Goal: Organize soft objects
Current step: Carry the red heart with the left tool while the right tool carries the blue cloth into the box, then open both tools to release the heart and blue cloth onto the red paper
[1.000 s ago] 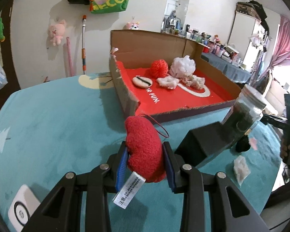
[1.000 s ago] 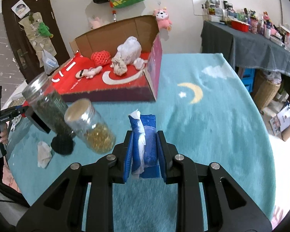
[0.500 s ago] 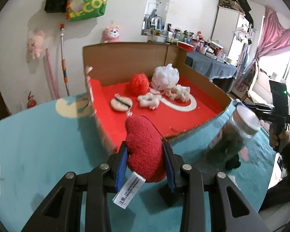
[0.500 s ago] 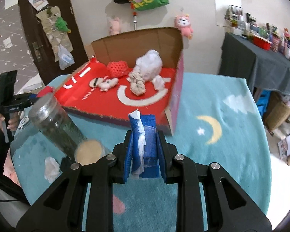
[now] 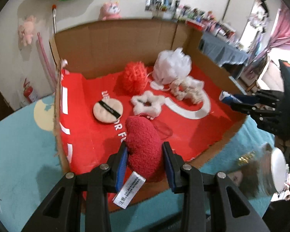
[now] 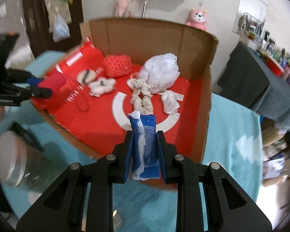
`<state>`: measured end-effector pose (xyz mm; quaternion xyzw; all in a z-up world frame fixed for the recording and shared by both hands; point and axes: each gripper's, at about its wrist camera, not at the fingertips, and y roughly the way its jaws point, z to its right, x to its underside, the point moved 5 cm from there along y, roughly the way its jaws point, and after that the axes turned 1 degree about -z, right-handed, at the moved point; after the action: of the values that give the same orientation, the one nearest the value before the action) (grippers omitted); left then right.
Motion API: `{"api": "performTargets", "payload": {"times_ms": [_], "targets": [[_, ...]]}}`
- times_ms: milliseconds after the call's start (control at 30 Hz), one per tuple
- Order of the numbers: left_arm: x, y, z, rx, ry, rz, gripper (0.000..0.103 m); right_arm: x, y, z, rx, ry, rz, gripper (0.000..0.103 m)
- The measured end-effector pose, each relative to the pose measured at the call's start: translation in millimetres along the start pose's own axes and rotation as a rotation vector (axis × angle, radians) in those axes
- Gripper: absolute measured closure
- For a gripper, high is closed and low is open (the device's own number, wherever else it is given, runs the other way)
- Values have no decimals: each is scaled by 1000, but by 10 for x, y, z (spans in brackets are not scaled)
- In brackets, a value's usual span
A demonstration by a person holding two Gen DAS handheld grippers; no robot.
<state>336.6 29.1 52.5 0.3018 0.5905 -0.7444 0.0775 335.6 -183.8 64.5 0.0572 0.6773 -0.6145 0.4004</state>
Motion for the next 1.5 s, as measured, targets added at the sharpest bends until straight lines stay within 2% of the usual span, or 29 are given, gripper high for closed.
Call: {"api": "performTargets", "payload": {"times_ms": [100,300,400,900,1067,1133,1167,1200,1267,1333,1467,1500], "targets": [[-10,168,-41,-31,-12,-56,66,-66,198,-51,28,-32,-66,80],[-5,351,-156,-78,-42,-115,65,-85,484,-37,99,-57,-187,80],[8,424,-205,-92,-52,-135,64,-57,587,-33,108,-61,-235,80],[8,456,-158,-132,-24,-133,61,-16,722,-55,124,-95,-285,79],[13,429,-158,-124,-23,-116,54,21,699,-39,109,-78,-286,78],[18,389,-133,-115,-24,-101,48,18,680,-23,102,-71,-285,71],[24,362,-116,-107,-25,-92,46,7,665,3,99,-69,-280,56],[25,325,-93,-101,-25,-80,41,1,646,-14,73,-67,-270,51],[24,250,-54,-99,-24,-55,37,-17,598,-49,65,-71,-256,47],[16,165,-28,-109,-22,-23,24,-38,548,-81,83,-78,-240,44],[-5,-120,21,-112,-39,69,17,-96,370,-115,79,-54,-210,41],[-32,-187,9,-111,-45,91,15,-111,319,-110,81,-50,-200,38]]}}
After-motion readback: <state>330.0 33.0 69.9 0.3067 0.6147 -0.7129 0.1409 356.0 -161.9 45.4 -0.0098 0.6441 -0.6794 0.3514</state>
